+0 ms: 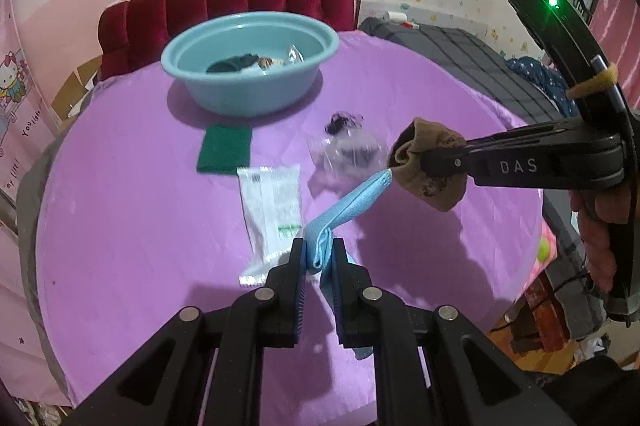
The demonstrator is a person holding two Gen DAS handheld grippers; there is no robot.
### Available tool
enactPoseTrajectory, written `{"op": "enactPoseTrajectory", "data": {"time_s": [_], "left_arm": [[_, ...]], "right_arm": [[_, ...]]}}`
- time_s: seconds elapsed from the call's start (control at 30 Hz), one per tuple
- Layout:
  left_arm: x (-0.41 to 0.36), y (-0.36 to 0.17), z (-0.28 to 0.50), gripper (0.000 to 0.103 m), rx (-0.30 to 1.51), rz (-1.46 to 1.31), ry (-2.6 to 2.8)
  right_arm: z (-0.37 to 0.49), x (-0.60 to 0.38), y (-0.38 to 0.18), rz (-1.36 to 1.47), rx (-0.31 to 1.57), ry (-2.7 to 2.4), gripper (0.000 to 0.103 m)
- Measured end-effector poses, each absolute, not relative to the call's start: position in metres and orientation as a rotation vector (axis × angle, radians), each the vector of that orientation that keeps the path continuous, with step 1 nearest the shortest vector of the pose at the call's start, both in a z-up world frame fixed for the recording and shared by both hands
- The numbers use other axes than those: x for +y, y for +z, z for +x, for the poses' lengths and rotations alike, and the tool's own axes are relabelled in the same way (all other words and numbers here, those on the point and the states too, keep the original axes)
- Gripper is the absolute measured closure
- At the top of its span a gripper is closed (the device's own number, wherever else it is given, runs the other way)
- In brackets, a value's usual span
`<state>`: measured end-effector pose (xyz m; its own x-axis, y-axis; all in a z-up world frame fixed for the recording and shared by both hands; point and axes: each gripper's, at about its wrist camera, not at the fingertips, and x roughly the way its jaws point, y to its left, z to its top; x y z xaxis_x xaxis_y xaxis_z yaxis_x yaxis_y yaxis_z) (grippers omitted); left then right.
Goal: Organize soft objects
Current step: 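Carry the mask and burlap pouch with both tools over the basin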
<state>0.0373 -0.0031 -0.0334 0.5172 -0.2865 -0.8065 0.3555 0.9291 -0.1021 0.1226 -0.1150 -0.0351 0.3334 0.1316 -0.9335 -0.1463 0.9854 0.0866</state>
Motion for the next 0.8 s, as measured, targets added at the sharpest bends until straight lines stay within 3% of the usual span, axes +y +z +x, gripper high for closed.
{"op": "enactPoseTrajectory", "data": {"time_s": [0.8], "left_arm": [[0.01, 0.015, 0.128, 0.09, 0.887, 0.042, -0.335]], "right_arm": [[0.215, -0.105, 0.014, -0.068, 1.148, 0.261, 0.085]]}}
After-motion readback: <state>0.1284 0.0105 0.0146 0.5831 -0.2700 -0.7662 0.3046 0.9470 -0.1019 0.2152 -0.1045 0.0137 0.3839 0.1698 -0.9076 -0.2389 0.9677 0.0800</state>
